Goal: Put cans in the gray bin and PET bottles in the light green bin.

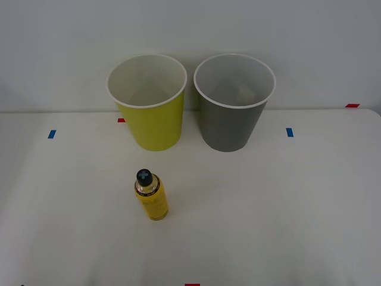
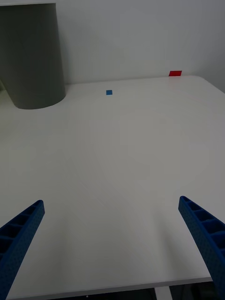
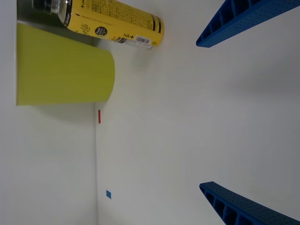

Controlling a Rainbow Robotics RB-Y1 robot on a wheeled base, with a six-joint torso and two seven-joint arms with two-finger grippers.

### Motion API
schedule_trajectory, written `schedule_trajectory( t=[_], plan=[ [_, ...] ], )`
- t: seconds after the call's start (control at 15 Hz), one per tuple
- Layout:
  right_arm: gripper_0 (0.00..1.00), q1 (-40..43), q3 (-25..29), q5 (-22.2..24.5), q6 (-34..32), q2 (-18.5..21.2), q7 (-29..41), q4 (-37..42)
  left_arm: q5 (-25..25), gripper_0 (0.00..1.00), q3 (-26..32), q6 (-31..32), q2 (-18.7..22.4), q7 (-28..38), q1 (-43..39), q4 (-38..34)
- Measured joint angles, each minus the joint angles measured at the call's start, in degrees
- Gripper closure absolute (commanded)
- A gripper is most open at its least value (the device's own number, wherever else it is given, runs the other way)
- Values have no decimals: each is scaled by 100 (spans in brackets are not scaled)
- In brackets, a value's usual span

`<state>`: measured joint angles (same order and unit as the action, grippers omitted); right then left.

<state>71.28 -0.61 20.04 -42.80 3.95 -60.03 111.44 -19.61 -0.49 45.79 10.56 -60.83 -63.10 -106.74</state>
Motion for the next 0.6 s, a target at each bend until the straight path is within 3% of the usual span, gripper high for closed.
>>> schedule_trajectory(
  t=[0.6],
  plan=[
    [0, 0, 0, 0, 0, 0, 0, 0, 294, 0, -859, 73, 1484, -283, 1657, 614]
  ],
)
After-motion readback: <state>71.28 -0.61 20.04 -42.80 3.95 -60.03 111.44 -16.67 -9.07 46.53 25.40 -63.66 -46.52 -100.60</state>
